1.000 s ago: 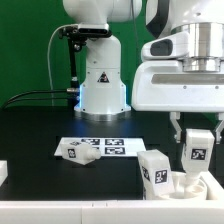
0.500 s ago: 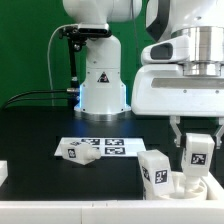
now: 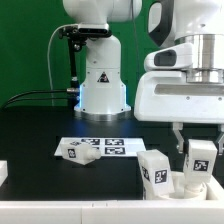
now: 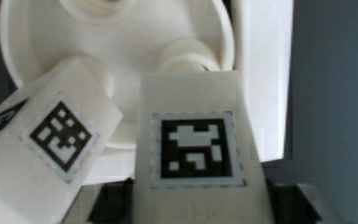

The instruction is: Assemble stool

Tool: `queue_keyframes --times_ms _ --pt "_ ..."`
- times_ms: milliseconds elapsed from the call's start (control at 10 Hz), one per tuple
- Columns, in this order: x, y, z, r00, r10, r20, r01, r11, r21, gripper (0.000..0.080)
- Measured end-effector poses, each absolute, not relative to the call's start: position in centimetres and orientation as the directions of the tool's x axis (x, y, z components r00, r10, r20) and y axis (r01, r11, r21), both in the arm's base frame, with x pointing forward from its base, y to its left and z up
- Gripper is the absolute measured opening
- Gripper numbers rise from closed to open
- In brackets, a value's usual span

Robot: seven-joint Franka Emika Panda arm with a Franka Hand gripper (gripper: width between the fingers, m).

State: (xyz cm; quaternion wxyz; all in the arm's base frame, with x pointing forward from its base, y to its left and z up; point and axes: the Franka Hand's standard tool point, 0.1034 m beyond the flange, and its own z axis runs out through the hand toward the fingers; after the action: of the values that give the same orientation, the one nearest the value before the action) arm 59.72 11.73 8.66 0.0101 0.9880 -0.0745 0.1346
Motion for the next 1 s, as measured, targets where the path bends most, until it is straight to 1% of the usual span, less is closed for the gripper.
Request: queue_keyframes --times_ms 200,800,900,1000 --pt "59.71 11.68 8.25 0.952 -0.142 0.273 -0.148 -0.989 0.002 0.0334" --pt "59.95 11.58 8.25 0.945 -0.139 0.296 -0.145 -0.989 -0.002 0.0334" --pt "59.96 11.56 8.25 0.945 -0.139 0.296 -0.145 -0.989 -0.002 0.0548" --pt "60.19 11.33 8.45 0.945 -0.144 0.294 -0.150 -0.989 -0.004 0.0618"
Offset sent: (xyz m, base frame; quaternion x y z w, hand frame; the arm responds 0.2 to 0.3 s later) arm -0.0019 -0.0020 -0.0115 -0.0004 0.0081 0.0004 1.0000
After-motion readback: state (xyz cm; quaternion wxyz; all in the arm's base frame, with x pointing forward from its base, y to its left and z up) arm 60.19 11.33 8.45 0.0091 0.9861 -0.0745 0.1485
